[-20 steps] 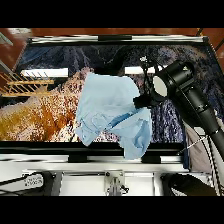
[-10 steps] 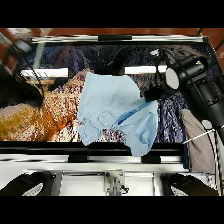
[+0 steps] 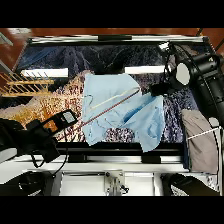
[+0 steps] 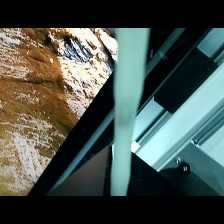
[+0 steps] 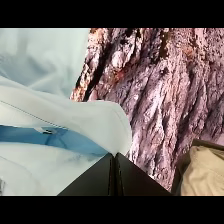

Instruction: Fold the shirts.

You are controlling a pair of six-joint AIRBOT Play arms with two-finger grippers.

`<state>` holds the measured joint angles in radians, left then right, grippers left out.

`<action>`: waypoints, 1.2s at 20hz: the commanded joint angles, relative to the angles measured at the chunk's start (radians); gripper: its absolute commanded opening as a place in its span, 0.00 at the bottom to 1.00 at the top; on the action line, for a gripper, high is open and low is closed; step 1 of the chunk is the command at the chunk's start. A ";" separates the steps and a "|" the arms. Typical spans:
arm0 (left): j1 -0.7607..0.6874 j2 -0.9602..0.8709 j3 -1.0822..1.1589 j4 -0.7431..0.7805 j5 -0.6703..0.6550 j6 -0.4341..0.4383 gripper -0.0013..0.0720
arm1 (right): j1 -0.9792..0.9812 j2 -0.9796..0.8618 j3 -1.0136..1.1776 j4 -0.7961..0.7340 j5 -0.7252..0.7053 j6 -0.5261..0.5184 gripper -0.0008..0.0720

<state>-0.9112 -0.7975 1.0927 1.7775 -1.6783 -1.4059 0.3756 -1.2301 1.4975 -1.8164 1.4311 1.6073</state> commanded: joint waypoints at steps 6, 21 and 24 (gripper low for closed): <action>-0.043 -0.082 -0.022 0.022 0.186 0.010 0.08 | -0.003 0.025 0.002 0.054 -0.007 0.025 0.10; -0.065 -0.148 -0.098 -0.028 0.256 0.056 0.08 | 0.002 0.104 0.003 0.109 -0.042 0.026 0.10; -0.068 -0.217 -0.098 -0.070 0.310 0.085 0.08 | 0.003 0.138 0.013 0.229 -0.082 -0.018 0.10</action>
<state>-0.9730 -0.9661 1.0016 1.7496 -1.4204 -1.3563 0.3779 -1.1175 1.5028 -1.6901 1.3823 1.6257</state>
